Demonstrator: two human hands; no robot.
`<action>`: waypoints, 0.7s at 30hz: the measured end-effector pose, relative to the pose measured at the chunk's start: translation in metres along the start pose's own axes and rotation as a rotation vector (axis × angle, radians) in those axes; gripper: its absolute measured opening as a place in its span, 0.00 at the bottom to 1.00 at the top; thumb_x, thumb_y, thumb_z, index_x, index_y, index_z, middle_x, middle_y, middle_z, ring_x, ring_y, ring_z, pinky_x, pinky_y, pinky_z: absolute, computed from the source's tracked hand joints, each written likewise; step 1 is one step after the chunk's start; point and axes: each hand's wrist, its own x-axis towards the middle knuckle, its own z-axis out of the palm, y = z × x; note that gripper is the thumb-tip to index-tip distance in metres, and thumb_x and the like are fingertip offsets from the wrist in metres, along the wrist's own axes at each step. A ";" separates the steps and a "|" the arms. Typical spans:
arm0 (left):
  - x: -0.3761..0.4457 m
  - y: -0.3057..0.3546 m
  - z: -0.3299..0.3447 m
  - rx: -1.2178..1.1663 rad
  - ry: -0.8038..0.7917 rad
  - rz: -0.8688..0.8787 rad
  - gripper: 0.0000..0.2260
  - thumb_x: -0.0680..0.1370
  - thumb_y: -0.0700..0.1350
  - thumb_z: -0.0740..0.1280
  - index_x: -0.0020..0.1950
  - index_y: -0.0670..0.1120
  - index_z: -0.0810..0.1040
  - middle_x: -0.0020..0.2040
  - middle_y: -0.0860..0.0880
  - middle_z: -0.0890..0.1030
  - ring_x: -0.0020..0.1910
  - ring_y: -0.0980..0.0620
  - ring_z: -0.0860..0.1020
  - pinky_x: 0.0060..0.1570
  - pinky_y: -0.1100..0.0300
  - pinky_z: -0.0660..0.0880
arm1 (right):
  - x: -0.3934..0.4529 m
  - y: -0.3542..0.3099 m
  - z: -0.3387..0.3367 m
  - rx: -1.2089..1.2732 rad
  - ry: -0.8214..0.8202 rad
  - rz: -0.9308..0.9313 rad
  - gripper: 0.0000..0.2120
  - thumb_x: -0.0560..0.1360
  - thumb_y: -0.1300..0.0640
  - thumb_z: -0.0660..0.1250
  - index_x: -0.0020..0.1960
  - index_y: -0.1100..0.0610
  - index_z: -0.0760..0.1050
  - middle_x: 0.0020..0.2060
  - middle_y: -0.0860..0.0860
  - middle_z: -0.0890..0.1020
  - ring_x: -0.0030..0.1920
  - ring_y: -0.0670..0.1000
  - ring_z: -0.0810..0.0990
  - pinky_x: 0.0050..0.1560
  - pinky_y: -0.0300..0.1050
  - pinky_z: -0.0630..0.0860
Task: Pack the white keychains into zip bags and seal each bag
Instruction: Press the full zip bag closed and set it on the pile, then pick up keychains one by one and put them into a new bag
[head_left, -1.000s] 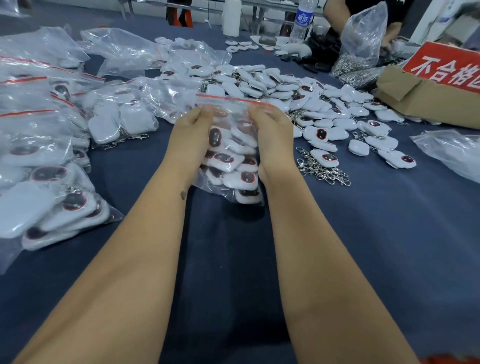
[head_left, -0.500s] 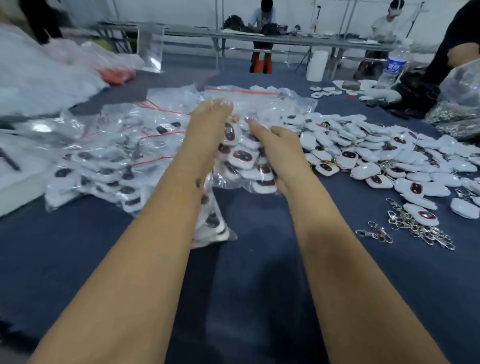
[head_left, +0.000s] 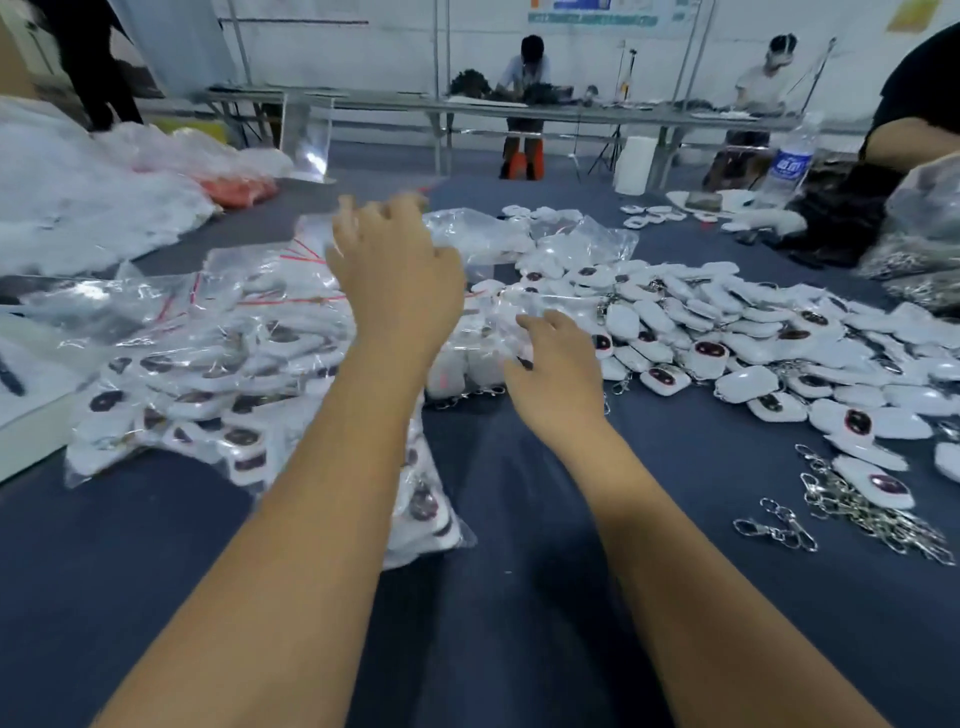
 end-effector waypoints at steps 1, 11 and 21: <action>-0.008 0.013 0.015 -0.097 -0.045 0.076 0.20 0.78 0.39 0.61 0.70 0.47 0.71 0.71 0.43 0.70 0.76 0.42 0.58 0.73 0.53 0.55 | 0.003 0.015 -0.005 -0.126 -0.013 -0.029 0.28 0.78 0.52 0.62 0.77 0.53 0.61 0.77 0.55 0.60 0.76 0.57 0.58 0.74 0.55 0.58; -0.068 0.036 0.137 -0.449 -0.409 -0.056 0.09 0.77 0.38 0.63 0.53 0.49 0.77 0.46 0.50 0.80 0.47 0.51 0.77 0.45 0.66 0.69 | -0.005 0.063 -0.011 -0.355 0.051 0.027 0.18 0.74 0.57 0.62 0.64 0.49 0.70 0.60 0.48 0.74 0.64 0.54 0.67 0.61 0.50 0.60; -0.080 0.035 0.125 -0.563 -0.339 0.109 0.21 0.72 0.55 0.70 0.64 0.54 0.78 0.53 0.61 0.79 0.54 0.65 0.72 0.60 0.64 0.68 | -0.005 0.072 -0.031 0.675 0.443 0.349 0.14 0.79 0.56 0.64 0.37 0.60 0.78 0.32 0.49 0.80 0.36 0.45 0.76 0.42 0.44 0.76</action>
